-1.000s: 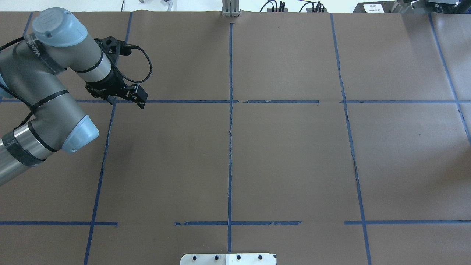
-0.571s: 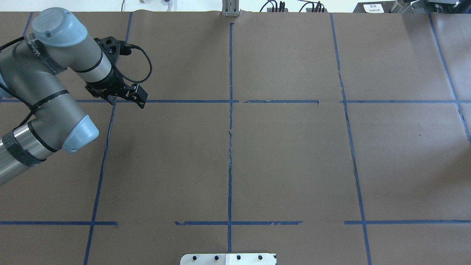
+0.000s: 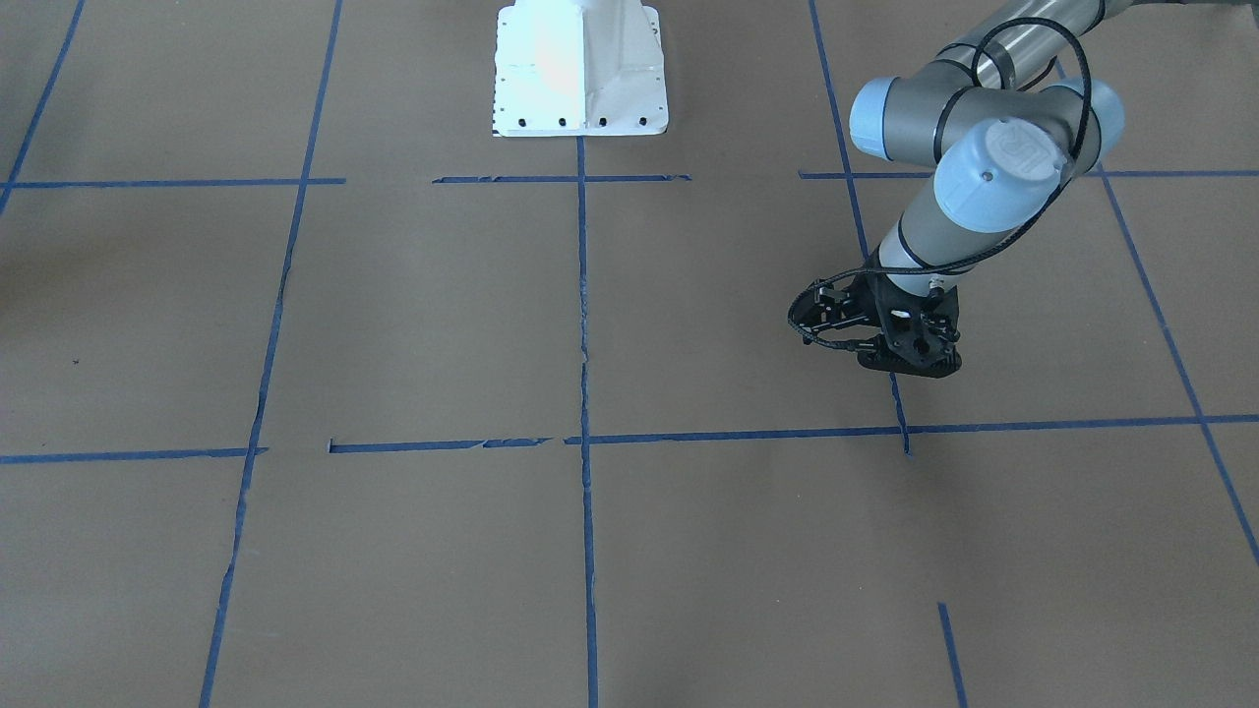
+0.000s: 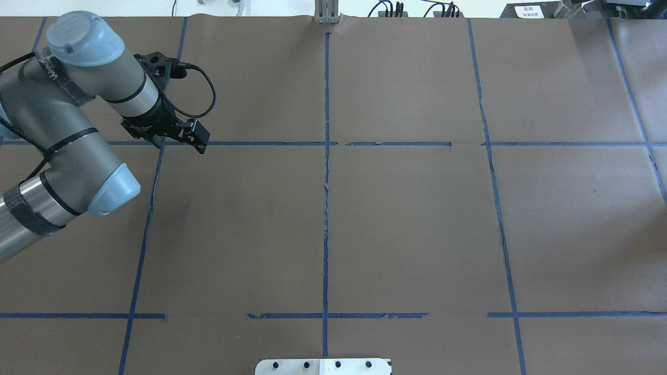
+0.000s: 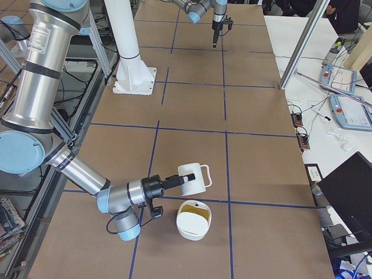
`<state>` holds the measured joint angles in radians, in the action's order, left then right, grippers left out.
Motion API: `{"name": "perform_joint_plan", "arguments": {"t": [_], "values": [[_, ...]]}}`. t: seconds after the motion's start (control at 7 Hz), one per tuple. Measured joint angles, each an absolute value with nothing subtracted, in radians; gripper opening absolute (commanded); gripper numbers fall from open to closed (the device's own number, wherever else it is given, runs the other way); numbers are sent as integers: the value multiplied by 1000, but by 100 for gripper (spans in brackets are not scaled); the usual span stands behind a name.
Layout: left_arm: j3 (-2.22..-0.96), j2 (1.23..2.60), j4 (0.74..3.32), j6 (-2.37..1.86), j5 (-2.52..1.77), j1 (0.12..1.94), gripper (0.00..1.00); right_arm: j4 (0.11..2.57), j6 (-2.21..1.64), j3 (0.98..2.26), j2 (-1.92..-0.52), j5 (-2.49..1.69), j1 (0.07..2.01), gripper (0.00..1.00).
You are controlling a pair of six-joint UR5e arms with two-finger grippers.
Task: Left arm hands cup to right arm to dump lemon
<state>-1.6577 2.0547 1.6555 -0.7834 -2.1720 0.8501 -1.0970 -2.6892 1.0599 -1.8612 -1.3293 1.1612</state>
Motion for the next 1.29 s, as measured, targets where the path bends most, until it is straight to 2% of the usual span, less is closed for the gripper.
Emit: {"name": "perform_joint_plan", "arguments": {"t": [0.86, 1.0, 1.29], "values": [[-1659, 2053, 1655, -783, -2172, 851, 100, -1048, -1978, 1077, -1865, -1564, 1168, 15], [-1659, 2052, 1656, -783, -2172, 851, 100, -1001, -1877, 1110, -1864, -1627, 1189, 15], [-1660, 2051, 1656, -783, -2172, 851, 100, -781, -1721, 1263, -1861, -1815, 1319, 15]]}}
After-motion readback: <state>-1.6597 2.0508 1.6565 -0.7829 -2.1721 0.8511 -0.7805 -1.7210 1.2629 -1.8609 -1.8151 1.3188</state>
